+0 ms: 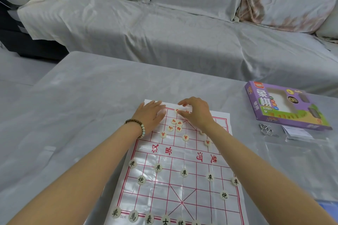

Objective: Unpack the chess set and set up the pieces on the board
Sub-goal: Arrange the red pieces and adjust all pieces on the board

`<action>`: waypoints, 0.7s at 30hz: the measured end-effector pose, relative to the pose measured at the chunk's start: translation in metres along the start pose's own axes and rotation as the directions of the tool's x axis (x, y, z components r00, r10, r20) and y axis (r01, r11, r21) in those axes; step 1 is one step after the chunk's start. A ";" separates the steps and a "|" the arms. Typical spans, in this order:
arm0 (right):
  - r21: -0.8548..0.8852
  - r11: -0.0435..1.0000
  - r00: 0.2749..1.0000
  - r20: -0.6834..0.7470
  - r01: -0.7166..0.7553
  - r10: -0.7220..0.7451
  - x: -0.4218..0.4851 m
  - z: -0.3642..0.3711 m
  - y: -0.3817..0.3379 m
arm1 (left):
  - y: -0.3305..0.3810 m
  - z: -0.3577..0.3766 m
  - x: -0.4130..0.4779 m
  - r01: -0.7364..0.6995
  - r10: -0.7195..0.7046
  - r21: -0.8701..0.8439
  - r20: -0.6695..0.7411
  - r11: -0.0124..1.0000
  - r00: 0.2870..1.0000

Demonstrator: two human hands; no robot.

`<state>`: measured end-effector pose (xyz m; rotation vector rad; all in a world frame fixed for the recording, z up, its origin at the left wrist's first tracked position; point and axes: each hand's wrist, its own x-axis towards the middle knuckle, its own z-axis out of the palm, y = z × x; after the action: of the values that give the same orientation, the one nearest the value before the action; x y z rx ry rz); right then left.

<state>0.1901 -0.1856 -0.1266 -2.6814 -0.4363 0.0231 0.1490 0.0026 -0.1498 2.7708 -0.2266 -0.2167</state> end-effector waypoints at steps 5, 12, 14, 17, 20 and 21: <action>-0.059 0.998 1.000 0.000 -0.014 0.014 -0.038 -0.005 0.001 | 0.012 -0.008 -0.023 -0.023 0.017 -0.095 -0.065 0.995 0.998; -0.101 0.991 0.995 0.032 -0.088 0.091 -0.053 0.011 -0.005 | 0.017 0.003 -0.041 -0.015 0.013 -0.031 -0.082 0.999 0.997; -0.106 0.990 0.995 0.012 -0.098 0.099 -0.052 0.015 -0.009 | 0.022 0.002 -0.043 -0.024 0.022 -0.021 -0.085 0.999 0.996; -0.115 0.988 0.995 0.001 -0.103 0.104 -0.051 0.020 -0.011 | 0.026 0.000 -0.044 -0.021 0.016 -0.043 -0.111 0.999 0.994; -0.063 0.994 0.996 -0.014 -0.088 0.088 -0.053 0.014 -0.005 | 0.032 -0.003 -0.041 -0.010 -0.003 -0.094 -0.130 0.996 0.992; -0.014 0.996 0.996 -0.033 -0.089 0.088 -0.054 0.010 0.000 | 0.033 -0.005 -0.039 -0.007 -0.006 -0.100 -0.131 0.995 0.991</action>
<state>0.1383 -0.1980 -0.1383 -2.7101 -0.3088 0.0020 0.1075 -0.0198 -0.1290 2.6724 -0.1780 -0.0445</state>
